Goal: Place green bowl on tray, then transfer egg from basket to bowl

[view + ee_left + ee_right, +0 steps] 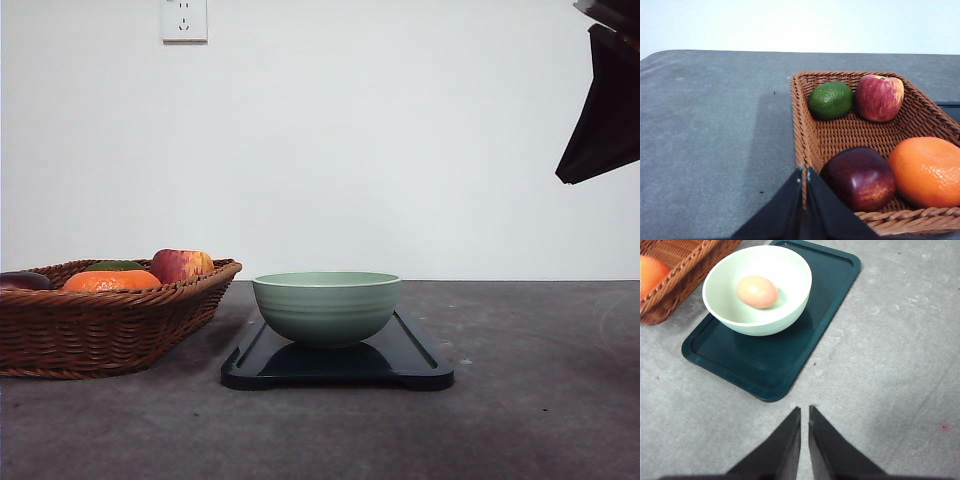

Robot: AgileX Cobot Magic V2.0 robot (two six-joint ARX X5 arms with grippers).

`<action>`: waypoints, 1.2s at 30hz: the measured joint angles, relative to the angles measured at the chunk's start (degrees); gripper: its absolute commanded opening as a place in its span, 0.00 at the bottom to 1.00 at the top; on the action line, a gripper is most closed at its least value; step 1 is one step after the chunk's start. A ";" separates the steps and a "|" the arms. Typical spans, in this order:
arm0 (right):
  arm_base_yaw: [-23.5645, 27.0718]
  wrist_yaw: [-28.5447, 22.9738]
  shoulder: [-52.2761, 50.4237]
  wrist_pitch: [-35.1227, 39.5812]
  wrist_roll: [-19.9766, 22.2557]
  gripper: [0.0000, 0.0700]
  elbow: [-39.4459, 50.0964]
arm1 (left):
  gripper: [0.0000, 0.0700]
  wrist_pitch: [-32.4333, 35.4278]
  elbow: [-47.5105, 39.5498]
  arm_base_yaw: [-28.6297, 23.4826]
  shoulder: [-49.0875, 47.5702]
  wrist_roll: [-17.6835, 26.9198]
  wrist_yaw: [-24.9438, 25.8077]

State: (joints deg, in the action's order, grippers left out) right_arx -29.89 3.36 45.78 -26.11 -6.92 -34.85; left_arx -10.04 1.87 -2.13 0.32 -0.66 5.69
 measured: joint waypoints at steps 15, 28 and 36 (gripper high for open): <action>0.00 0.00 0.00 0.00 0.00 0.03 0.00 | 0.00 0.00 0.00 0.00 0.00 0.00 0.00; 14.53 -3.17 -13.81 7.24 6.70 0.03 8.34 | 0.00 0.00 0.00 0.00 0.00 0.02 0.00; 26.01 -1.86 -29.06 17.55 6.68 0.03 22.87 | 0.00 0.00 0.00 0.00 0.00 0.02 0.00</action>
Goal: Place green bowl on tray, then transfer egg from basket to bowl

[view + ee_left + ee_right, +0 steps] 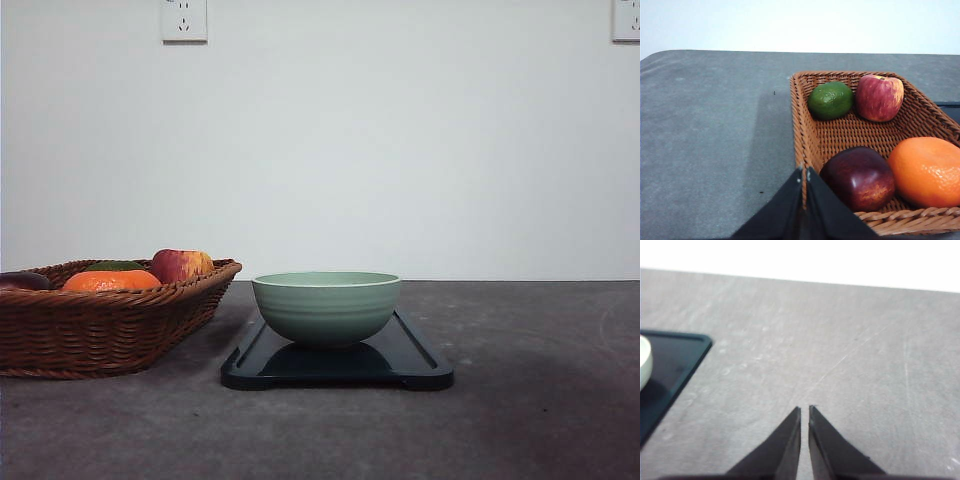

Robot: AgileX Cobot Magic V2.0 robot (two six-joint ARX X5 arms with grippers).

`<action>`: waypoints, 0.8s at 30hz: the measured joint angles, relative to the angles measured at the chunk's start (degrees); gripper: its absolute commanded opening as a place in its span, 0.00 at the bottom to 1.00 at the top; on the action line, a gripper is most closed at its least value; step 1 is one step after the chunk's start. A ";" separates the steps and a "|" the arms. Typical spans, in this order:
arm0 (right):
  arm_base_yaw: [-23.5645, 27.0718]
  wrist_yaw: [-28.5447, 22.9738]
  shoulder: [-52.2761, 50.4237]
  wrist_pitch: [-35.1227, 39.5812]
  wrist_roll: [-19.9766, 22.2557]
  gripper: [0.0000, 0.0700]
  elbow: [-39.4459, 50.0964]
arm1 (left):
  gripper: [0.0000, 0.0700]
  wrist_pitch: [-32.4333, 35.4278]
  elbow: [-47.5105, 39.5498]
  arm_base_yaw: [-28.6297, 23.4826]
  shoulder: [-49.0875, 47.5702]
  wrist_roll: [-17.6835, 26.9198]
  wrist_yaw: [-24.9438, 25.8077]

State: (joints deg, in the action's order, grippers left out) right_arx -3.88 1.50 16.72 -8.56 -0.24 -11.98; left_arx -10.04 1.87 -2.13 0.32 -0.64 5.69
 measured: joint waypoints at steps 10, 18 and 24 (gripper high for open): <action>2.22 0.03 -15.97 1.25 -0.63 0.03 10.91 | 0.00 0.00 0.00 0.00 0.00 -0.01 0.00; 2.23 0.02 -16.55 2.39 -1.57 0.03 11.05 | 0.00 0.00 0.00 0.00 0.00 0.00 0.00; 2.23 0.00 -16.55 2.39 -1.70 0.03 11.05 | 0.00 0.00 0.00 0.00 0.00 0.00 0.00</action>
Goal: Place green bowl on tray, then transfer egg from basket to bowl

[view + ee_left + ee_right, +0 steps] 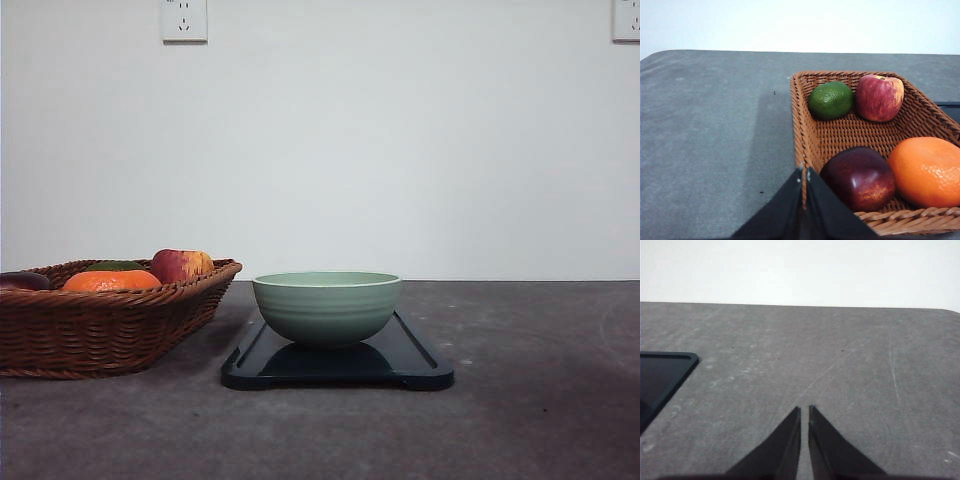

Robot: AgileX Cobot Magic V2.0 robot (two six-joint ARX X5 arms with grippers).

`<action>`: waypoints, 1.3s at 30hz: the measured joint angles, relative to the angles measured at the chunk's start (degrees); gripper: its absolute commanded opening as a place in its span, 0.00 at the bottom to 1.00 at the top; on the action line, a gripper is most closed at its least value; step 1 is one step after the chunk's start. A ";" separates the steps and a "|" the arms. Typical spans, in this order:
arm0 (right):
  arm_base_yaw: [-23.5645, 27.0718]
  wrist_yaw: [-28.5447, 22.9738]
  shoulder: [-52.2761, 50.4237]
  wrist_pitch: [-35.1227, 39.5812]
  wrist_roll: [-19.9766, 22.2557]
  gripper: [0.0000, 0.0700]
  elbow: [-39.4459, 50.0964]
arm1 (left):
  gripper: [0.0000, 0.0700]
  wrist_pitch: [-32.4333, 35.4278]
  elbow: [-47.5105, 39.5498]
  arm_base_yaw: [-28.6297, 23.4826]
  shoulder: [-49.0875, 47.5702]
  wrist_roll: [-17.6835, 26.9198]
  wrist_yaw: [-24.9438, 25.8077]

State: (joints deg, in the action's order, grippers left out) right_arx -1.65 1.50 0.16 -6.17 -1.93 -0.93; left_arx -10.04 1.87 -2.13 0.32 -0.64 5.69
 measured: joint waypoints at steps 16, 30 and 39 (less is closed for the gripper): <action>0.00 0.00 0.00 0.00 -0.01 0.03 0.00 | 0.00 0.00 0.00 0.00 0.00 0.00 0.00; 0.00 0.00 0.00 0.01 -0.01 0.03 0.00 | 0.00 0.00 0.00 0.00 0.00 0.00 0.00; 0.00 0.00 0.00 0.00 -0.02 0.03 0.00 | 0.00 0.00 0.00 0.00 0.00 0.00 0.00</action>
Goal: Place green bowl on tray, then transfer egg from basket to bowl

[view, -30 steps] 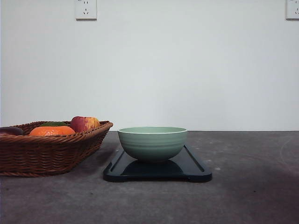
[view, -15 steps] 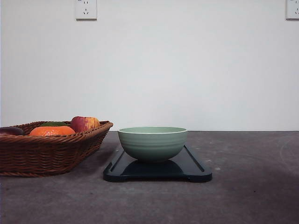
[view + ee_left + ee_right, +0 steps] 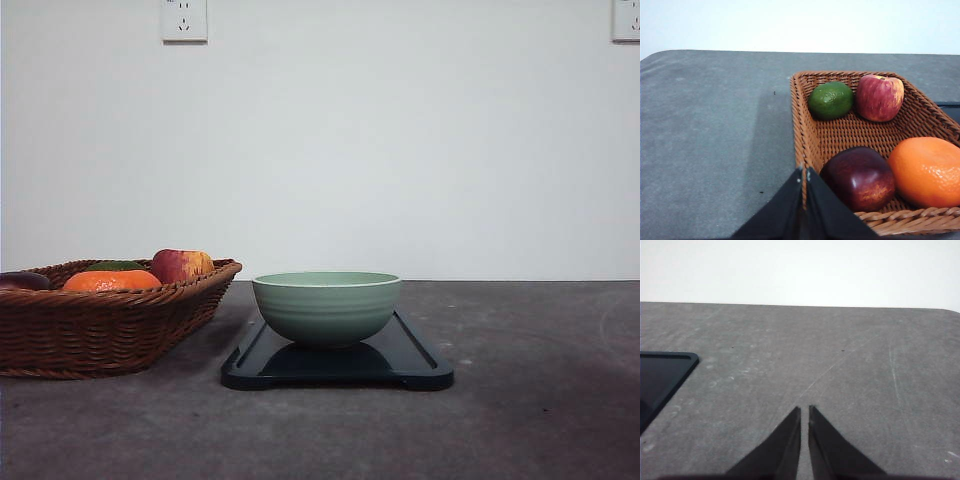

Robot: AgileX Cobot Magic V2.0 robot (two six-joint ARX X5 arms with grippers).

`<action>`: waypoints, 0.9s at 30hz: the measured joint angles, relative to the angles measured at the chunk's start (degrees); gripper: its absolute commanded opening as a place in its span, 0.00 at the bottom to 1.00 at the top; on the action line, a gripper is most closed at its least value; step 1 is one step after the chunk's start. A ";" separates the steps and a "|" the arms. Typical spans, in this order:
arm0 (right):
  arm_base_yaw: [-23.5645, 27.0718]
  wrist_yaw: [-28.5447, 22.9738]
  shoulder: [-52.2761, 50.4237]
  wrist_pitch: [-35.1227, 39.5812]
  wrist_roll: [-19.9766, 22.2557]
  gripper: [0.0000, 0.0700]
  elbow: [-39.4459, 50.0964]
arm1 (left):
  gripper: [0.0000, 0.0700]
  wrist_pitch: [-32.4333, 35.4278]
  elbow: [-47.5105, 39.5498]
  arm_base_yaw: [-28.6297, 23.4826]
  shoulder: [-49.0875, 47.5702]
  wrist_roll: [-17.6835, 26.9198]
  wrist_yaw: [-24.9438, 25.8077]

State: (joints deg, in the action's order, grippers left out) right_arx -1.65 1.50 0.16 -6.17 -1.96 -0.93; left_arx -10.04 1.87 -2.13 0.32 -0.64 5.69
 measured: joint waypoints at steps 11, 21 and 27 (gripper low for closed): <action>0.00 0.00 0.00 0.00 0.00 0.03 0.00 | 0.00 0.00 0.00 0.00 0.00 -0.01 -0.01; 0.00 0.00 0.00 0.00 0.01 0.03 0.00 | 0.00 0.00 0.00 0.00 0.00 0.00 0.00; 0.00 0.00 0.00 0.00 0.00 0.03 0.00 | 0.00 0.00 0.00 0.00 0.00 0.00 0.00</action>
State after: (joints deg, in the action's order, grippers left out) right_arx -1.65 1.50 0.16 -6.17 -1.96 -0.93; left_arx -10.04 1.87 -2.13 0.32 -0.64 5.69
